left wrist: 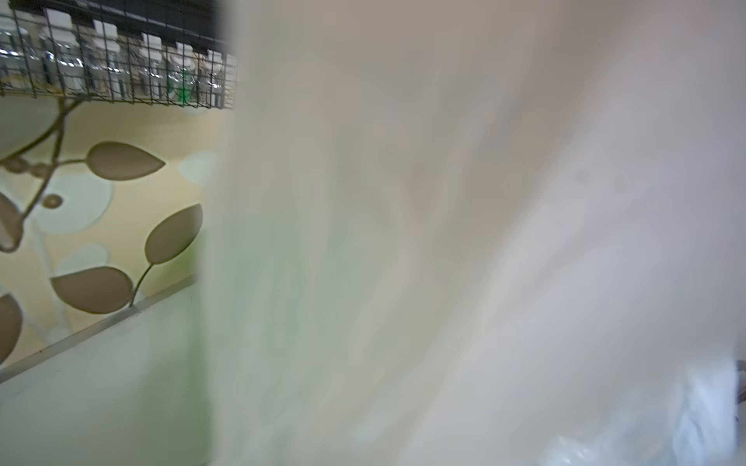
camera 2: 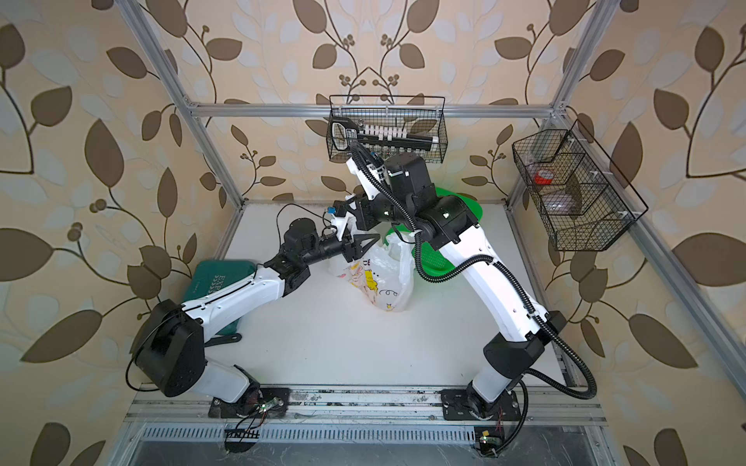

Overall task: Place the pears into plastic bags & tie knots
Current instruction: Tie the plastic bag at the center of the board.

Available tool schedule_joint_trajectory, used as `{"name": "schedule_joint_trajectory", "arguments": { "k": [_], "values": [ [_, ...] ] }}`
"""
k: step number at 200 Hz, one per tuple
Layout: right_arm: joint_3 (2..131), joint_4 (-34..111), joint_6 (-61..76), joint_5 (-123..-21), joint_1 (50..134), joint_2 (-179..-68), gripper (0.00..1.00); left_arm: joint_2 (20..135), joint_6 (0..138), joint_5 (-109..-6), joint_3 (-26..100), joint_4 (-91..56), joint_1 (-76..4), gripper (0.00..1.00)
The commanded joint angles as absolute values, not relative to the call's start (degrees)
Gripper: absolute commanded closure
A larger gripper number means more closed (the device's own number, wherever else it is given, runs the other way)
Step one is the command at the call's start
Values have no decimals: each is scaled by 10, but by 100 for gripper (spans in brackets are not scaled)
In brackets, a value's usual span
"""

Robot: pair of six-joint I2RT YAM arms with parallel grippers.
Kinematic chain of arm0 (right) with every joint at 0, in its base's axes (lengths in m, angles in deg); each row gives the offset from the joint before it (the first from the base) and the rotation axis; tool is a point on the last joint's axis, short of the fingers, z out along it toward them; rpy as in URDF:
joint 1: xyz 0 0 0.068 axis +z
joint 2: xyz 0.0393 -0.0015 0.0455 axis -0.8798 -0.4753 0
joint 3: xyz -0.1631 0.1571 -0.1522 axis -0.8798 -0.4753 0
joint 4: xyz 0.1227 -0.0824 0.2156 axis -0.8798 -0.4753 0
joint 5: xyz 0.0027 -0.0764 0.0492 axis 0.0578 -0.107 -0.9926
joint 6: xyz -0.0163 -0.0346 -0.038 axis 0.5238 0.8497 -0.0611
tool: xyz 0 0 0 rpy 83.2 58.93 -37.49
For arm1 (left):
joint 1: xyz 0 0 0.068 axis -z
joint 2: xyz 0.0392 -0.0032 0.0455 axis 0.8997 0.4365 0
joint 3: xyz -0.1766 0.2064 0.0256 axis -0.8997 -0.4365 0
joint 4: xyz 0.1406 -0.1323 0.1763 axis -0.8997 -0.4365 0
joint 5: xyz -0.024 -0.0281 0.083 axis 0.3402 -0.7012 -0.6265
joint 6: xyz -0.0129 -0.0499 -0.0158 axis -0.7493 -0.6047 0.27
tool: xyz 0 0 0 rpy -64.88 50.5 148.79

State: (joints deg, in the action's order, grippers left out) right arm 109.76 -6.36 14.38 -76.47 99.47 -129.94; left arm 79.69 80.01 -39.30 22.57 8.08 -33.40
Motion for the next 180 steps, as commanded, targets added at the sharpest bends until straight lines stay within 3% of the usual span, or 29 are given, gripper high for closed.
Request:
{"name": "schedule_joint_trajectory", "arguments": {
  "k": [1, 25, 46, 63, 81, 95, 135, 180],
  "values": [
    [1084, -38, 139, -786, 994, -1285, 100, 800, 796, -382, 229, 83, -333, 49],
    [1074, -36, 139, -784, 993, -1283, 100, 799, 787, -384, 235, 84, -333, 67],
    [1076, -31, 137, -781, 986, -1287, 100, 787, 764, -378, 234, 82, -333, 100],
    [1092, -31, 133, -779, 969, -1304, 100, 759, 730, -396, 226, 63, -332, 100],
    [1101, -38, 131, -779, 955, -1308, 52, 710, 697, -465, 202, 21, -330, 100],
    [1074, -29, 127, -762, 954, -1276, 33, 674, 673, -519, 184, -20, -330, 100],
    [877, 4, 108, -682, 954, -1104, 18, 619, 648, -584, 159, -113, -330, 100],
    [655, 28, 80, -545, 954, -951, 12, 599, 650, -582, 140, -111, -331, 100]
  ]
}}
